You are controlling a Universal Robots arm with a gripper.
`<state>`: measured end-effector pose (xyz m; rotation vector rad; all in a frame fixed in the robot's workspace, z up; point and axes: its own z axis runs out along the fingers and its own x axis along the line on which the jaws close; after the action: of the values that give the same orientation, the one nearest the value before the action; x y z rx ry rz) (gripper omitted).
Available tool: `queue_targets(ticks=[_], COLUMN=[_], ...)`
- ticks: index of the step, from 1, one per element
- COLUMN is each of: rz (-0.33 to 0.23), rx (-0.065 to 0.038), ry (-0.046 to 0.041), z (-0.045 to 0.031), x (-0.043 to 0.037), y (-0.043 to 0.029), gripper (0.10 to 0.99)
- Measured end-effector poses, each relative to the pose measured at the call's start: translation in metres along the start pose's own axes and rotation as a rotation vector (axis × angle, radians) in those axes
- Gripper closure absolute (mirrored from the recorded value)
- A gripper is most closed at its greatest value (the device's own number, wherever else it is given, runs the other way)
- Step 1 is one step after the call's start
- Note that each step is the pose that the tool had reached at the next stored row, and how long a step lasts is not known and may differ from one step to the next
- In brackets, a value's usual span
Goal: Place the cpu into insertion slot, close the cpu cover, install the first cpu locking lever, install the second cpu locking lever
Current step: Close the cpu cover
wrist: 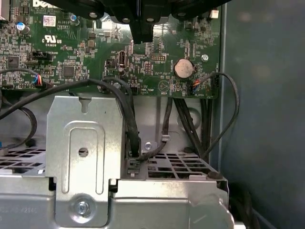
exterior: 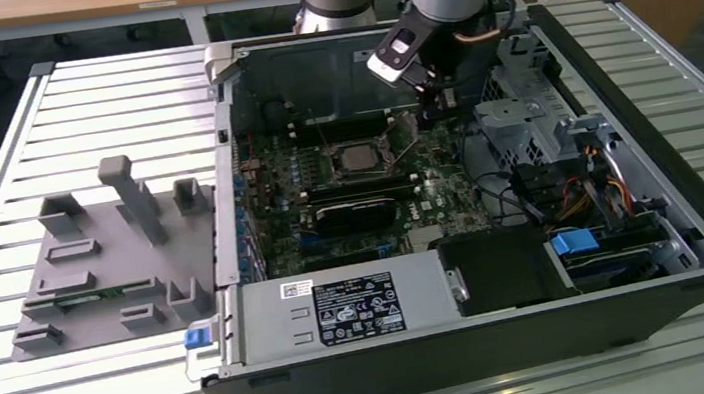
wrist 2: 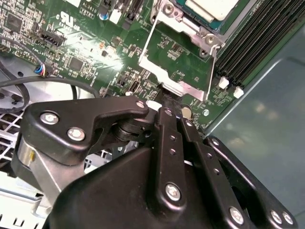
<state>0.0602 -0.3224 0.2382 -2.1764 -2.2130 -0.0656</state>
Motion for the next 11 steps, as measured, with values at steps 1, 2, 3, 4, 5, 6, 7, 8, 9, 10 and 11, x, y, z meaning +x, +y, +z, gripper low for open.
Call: queue_targets(ticks=[1, 2, 3, 4, 5, 6, 7, 8, 9, 10, 11], rz=[0.0, 0.0, 0.0, 0.0, 0.0, 0.0, 0.0, 0.0, 0.0, 0.0, 0.0], rx=[0.0, 0.0, 0.0, 0.0, 0.0, 0.0, 0.0, 0.0, 0.0, 0.0, 0.0], ry=[0.0, 0.0, -0.0001, 0.0, 0.0, 0.0, -0.0001, 0.0, 0.0, -0.0001, -0.0001], z=[0.0, 0.0, 0.0, 0.0, 0.0, 0.0, 0.0, 0.0, 0.0, -0.0001, -0.0001], x=[0.0, 0.0, 0.0, 0.0001, 0.0001, 0.0001, 0.0001, 0.0001, 0.0002, 0.0002, 0.0002], y=[-0.0009, -0.002, -0.0032, -0.0043, -0.0053, -0.0064, -0.0074, -0.0085, -0.0095, -0.0105, -0.0116], gripper=[0.98, 0.98, 0.98, 0.98, 0.98, 0.98, 0.98, 0.98, 0.98, 0.98, 0.98])
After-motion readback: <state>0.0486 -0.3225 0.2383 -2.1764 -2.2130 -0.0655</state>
